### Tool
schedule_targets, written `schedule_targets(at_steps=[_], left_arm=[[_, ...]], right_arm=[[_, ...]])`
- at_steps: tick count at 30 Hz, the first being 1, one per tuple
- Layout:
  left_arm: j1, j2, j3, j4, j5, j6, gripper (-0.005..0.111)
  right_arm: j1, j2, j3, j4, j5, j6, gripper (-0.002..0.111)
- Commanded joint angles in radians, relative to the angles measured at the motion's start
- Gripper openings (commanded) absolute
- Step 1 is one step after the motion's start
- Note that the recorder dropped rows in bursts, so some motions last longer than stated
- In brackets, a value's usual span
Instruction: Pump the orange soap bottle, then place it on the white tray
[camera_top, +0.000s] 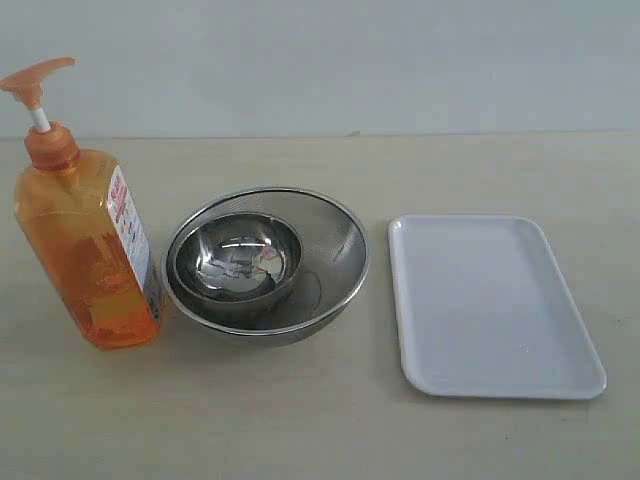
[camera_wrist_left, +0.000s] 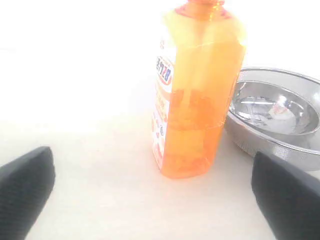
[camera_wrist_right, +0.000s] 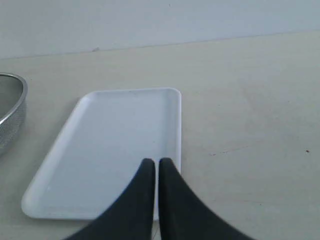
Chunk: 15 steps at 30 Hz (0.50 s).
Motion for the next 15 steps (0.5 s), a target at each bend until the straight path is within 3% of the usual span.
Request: schedule_targets(at_steps=[1,15], left_arm=[[0.001,-0.004,0.004,0.004,-0.008,0.003,0.103],[0.001,-0.004,0.004,0.004,-0.008,0.003,0.103]], right_arm=[[-0.004,-0.004,-0.001,-0.004,-0.003,-0.01,0.0],[-0.004,-0.004,-0.001,-0.007,-0.012,-0.01,0.0]])
